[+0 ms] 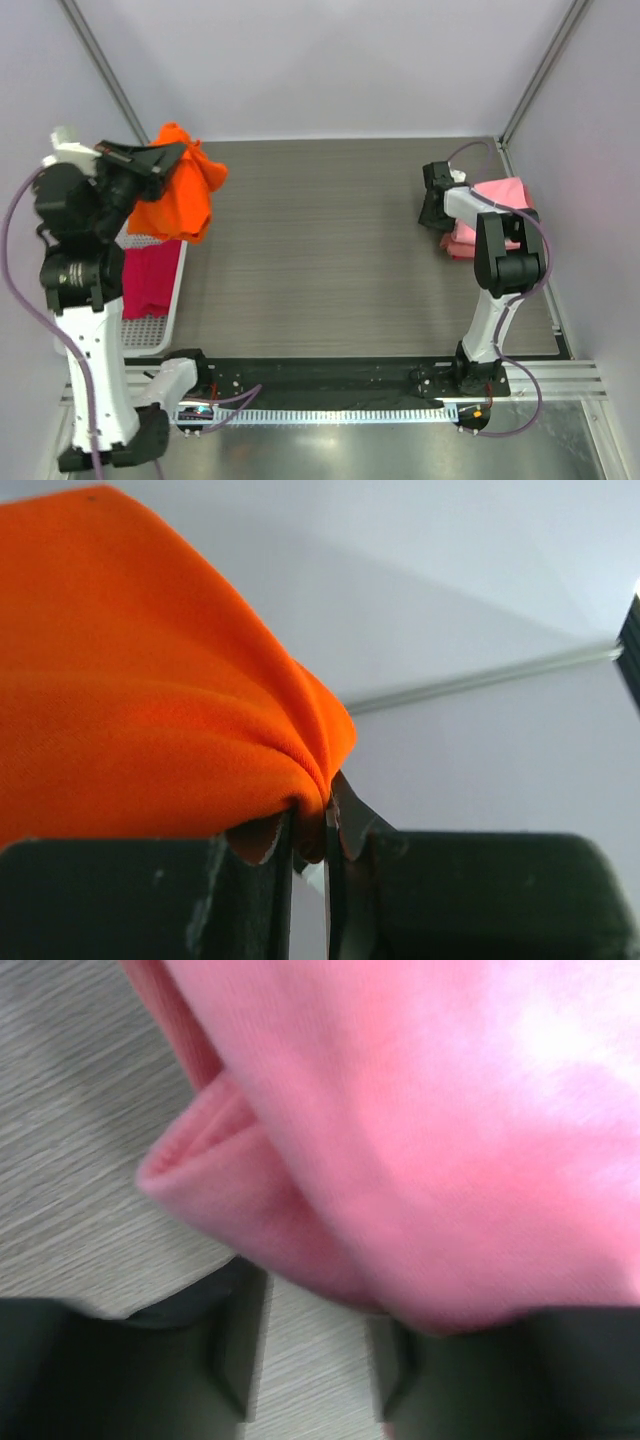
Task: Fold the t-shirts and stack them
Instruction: Neatly place the folded tshirt to the corner, then move the tshirt to the center of the board, then flatten the tshirt out
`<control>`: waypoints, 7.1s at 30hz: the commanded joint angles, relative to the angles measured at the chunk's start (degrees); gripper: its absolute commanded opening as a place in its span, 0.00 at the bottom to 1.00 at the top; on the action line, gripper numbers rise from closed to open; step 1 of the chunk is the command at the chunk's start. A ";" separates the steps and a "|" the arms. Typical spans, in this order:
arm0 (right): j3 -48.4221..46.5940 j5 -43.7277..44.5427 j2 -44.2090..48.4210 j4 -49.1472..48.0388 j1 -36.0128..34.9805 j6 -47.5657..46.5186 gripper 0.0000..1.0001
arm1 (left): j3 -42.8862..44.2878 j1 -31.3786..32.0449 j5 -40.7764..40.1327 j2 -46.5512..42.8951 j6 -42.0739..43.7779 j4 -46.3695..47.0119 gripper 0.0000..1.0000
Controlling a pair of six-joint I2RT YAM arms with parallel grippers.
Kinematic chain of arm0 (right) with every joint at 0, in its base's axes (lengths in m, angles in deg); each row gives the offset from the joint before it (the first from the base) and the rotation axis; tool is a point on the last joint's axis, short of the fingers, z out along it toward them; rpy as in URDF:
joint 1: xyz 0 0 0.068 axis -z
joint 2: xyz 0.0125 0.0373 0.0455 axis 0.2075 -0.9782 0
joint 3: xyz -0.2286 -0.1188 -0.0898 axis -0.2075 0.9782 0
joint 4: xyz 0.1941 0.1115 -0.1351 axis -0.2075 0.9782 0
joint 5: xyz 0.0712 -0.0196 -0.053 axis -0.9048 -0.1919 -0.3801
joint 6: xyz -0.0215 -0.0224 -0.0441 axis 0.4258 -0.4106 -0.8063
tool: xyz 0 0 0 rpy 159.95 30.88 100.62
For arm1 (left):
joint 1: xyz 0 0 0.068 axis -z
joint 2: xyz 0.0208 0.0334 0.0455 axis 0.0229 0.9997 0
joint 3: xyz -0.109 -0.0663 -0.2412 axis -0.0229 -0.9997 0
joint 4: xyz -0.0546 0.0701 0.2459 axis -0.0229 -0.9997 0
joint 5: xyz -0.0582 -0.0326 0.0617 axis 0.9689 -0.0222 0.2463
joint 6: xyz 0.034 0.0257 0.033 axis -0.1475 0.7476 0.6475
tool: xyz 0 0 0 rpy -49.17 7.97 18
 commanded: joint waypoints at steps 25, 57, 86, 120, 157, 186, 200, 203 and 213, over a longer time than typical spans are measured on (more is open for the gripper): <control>24.28 -30.95 47.45 -11.91 -5.60 -0.50 0.84 | -14.08 47.12 -7.70 21.53 9.46 15.28 0.01; 39.15 -31.32 52.64 -9.28 -13.60 2.92 0.74 | -36.58 62.34 -33.17 19.70 33.03 15.55 0.84; 23.44 -24.56 40.59 -13.94 -14.66 1.70 0.01 | -23.70 60.49 -46.50 28.23 33.72 4.78 0.00; 5.48 -21.66 43.34 7.16 -14.66 -2.00 0.05 | -30.82 63.04 -31.53 10.21 38.47 -4.08 0.86; 18.59 -13.13 59.76 6.72 -13.34 -1.91 0.04 | -39.30 80.80 -32.47 39.74 9.73 31.89 0.14; -4.25 -15.22 53.08 8.82 -10.00 -2.96 0.01 | 0.66 23.93 -14.98 5.55 32.31 -6.76 0.00; -18.32 -31.07 64.16 25.18 -10.00 -4.72 0.01 | 10.53 23.93 -19.55 -5.89 32.93 -18.55 0.00; -15.88 -28.17 60.92 24.65 -10.00 -4.37 0.01 | 8.17 23.93 -22.36 -1.24 33.63 -17.16 0.00; 2.67 -33.17 37.82 5.94 -9.65 2.92 0.58 | -9.05 21.56 -24.12 17.39 30.13 -0.29 0.03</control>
